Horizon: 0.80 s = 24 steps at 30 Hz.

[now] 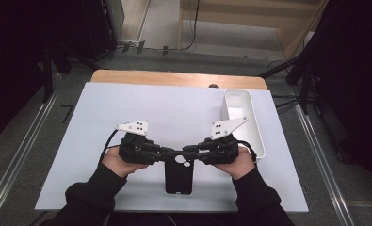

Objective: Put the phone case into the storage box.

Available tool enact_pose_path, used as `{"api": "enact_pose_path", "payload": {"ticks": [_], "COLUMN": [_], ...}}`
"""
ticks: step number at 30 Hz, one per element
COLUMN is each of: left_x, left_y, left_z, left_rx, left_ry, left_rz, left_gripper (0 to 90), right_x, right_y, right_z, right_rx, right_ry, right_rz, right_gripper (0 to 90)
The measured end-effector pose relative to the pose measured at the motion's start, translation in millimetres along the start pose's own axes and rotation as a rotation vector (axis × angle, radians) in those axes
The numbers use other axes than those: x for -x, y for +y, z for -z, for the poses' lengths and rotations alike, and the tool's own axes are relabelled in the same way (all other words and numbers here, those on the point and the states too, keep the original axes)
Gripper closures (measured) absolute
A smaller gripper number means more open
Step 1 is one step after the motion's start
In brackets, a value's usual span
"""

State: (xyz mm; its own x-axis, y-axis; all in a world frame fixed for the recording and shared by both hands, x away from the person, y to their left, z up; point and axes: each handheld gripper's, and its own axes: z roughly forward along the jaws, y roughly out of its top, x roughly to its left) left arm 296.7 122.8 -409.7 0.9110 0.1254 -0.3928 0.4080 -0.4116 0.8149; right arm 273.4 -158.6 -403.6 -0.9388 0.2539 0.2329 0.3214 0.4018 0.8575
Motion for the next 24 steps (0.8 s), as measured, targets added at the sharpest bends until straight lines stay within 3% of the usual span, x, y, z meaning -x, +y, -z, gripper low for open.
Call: {"api": "enact_pose_path", "payload": {"ticks": [24], "left_x": [2.0], "left_y": [-0.6], "left_z": [1.5], "left_rx": [0.041], "left_ry": [0.015], "left_rz": [-0.058], "left_gripper": [80.3], "right_x": [2.1], "right_y": [-1.6], "right_z": [0.8], "right_rx": [0.024], "right_ry": [0.02], "right_rz": [-0.029], "right_gripper": [73.8]}}
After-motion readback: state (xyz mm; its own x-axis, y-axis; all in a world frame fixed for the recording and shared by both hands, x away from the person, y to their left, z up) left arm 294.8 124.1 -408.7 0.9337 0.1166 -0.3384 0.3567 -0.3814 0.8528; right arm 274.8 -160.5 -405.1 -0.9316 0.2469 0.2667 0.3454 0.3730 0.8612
